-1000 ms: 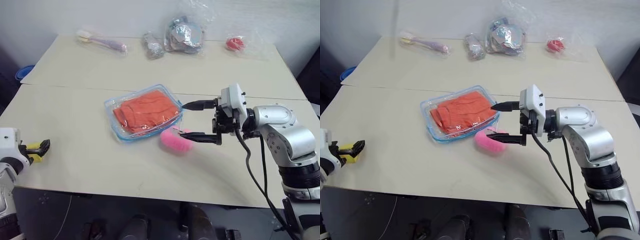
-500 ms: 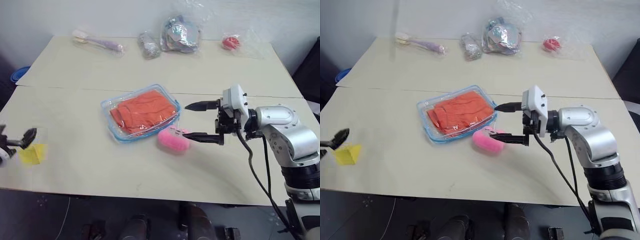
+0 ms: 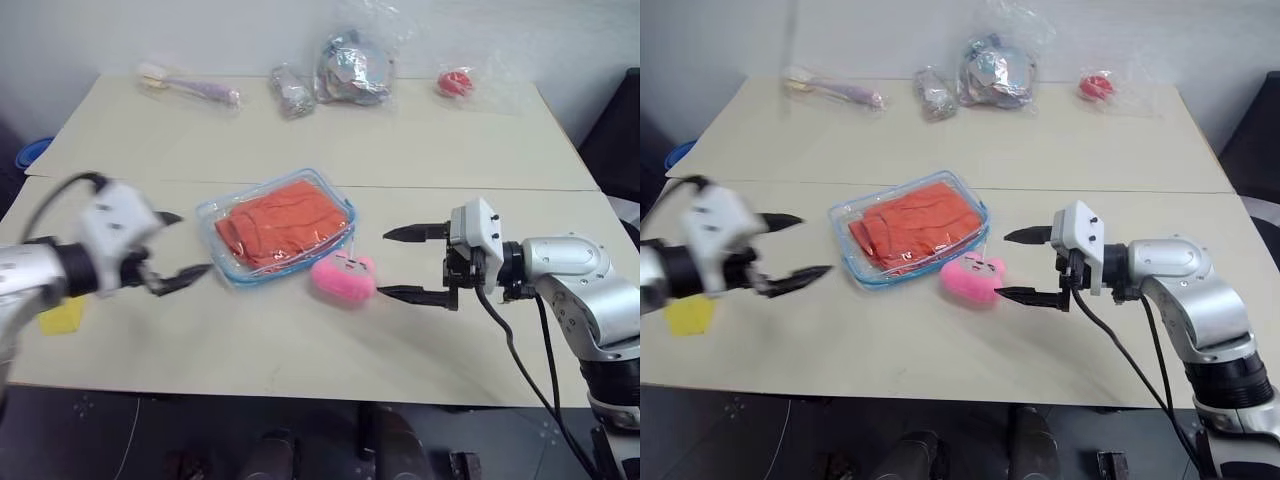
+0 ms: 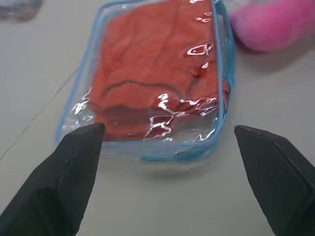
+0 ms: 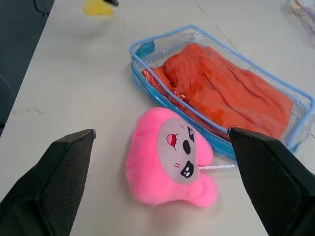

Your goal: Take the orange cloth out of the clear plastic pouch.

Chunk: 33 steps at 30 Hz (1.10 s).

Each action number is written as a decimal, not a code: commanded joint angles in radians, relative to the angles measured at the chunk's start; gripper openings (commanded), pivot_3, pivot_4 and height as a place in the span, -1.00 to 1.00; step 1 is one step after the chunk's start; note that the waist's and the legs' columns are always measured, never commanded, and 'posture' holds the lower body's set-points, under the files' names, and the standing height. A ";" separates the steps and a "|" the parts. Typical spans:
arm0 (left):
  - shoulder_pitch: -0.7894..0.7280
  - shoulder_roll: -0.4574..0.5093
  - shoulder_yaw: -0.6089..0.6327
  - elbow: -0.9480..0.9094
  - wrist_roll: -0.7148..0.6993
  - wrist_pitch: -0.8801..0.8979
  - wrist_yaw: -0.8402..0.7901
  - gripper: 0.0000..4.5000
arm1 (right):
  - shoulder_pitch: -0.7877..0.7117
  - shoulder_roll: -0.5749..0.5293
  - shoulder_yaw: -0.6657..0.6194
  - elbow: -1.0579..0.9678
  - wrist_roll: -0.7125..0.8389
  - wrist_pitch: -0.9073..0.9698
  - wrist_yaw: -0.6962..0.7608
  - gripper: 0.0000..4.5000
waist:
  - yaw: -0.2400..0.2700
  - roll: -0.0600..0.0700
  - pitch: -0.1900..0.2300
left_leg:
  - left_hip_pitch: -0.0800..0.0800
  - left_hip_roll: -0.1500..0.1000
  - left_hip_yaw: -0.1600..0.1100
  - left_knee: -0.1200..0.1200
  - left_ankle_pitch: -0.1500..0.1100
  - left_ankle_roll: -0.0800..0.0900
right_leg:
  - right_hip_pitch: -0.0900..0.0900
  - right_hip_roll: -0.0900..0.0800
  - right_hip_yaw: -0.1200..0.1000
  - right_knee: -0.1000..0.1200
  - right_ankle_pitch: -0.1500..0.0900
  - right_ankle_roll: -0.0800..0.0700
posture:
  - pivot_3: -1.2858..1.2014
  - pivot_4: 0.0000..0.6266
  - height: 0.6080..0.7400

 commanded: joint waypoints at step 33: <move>-0.107 -0.034 -0.227 0.700 0.350 -1.271 -0.325 -0.98 | 0.028 -0.058 -0.094 -0.096 0.059 0.047 -0.017 1.00 | 0.005 -0.001 0.000 | 0.000 0.002 0.012 0.001 0.000 0.002 | -0.001 0.001 -0.001 -0.001 0.002 -0.001 | 0.03 -0.52 1.00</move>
